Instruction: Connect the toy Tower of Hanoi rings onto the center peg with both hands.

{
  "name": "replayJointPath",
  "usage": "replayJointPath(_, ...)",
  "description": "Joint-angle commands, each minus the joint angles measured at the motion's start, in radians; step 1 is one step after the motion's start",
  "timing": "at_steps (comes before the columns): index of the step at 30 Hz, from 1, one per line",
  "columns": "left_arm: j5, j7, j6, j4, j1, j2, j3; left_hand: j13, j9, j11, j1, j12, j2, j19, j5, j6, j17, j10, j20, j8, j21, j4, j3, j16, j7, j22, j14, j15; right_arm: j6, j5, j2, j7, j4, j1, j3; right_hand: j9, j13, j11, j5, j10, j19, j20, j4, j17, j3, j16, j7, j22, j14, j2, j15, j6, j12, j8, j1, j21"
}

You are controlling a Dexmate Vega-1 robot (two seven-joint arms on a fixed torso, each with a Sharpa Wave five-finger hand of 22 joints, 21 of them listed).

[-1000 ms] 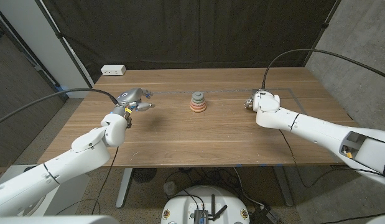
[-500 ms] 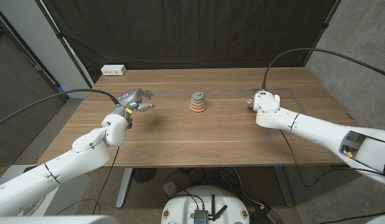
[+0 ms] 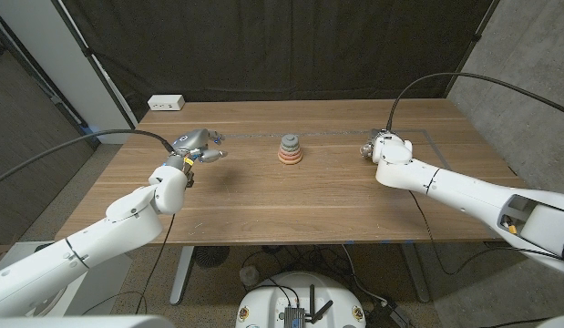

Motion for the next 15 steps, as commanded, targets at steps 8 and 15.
replayJointPath(8, 0.002, -0.009, 0.004, -0.003, -0.007, 0.002, 0.001, 0.005, 0.003, -0.003, -0.006, 0.007, 0.003, 0.013, 0.010, 0.009, 0.003, 0.013, -0.106, 0.000, -0.001, -0.002, 0.016, -0.001, -0.001, 0.001, 0.017, 0.000, 0.012, 0.012, -0.027, -0.023, -0.040, -0.009, 0.004, 0.000, 0.010, -0.004, 0.011, 0.056, 0.023, -0.020, 0.002, 0.005, 0.014, 0.013, 0.003, 0.006, 0.019, 0.013, 0.001, 0.027, 0.007, 0.012, 0.025, -0.001)
replayJointPath(15, 0.002, -0.011, 0.007, -0.006, -0.006, 0.006, 0.001, 0.008, 0.003, -0.004, -0.003, 0.005, 0.000, 0.014, 0.011, 0.007, 0.004, 0.009, -0.106, -0.002, -0.002, -0.005, 0.022, -0.005, -0.002, 0.000, 0.013, 0.000, 0.000, -0.006, -0.043, -0.022, -0.080, -0.009, 0.001, -0.001, 0.014, -0.008, 0.015, 0.066, 0.029, -0.019, 0.003, 0.008, 0.016, 0.018, 0.002, 0.007, 0.025, 0.013, 0.001, 0.033, 0.006, 0.014, 0.028, -0.001)
